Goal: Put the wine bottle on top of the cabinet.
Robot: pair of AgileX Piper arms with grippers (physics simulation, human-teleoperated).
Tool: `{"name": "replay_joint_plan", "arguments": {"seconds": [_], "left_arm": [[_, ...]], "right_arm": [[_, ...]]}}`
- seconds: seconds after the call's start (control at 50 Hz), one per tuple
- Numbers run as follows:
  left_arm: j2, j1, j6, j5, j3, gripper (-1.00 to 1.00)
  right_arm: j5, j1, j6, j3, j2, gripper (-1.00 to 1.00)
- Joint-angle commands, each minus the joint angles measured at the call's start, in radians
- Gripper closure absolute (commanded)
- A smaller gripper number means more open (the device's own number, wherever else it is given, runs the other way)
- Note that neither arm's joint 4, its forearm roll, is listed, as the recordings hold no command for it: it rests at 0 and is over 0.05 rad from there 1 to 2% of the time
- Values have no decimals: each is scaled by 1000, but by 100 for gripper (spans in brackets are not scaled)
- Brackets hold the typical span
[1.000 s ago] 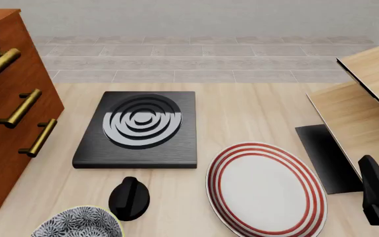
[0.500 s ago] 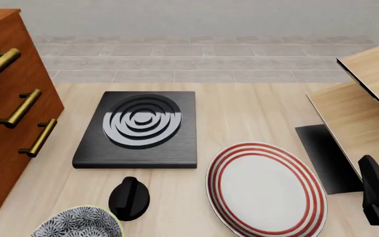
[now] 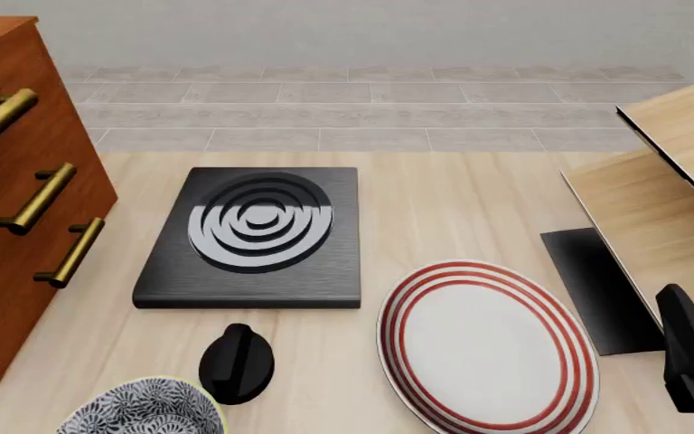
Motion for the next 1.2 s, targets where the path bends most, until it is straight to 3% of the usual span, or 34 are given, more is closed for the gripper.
{"name": "replay_joint_plan", "arguments": {"seconds": [0.02, 0.46, 0.52, 0.7, 1.06, 1.2], "left_arm": [[48, 75, 6, 14, -66, 100], [122, 206, -39, -97, -7, 100], [127, 233, 16, -136, 22, 100], [138, 265, -30, -195, 78, 100], [75, 245, -4, -272, 286, 100], [69, 241, -8, -291, 327, 100]], "right_arm": [[0, 0, 0, 0, 0, -100], [0, 0, 0, 0, 0, -100], [0, 0, 0, 0, 0, -100], [0, 0, 0, 0, 0, -100], [0, 0, 0, 0, 0, -100], [0, 0, 0, 0, 0, -100]]}}
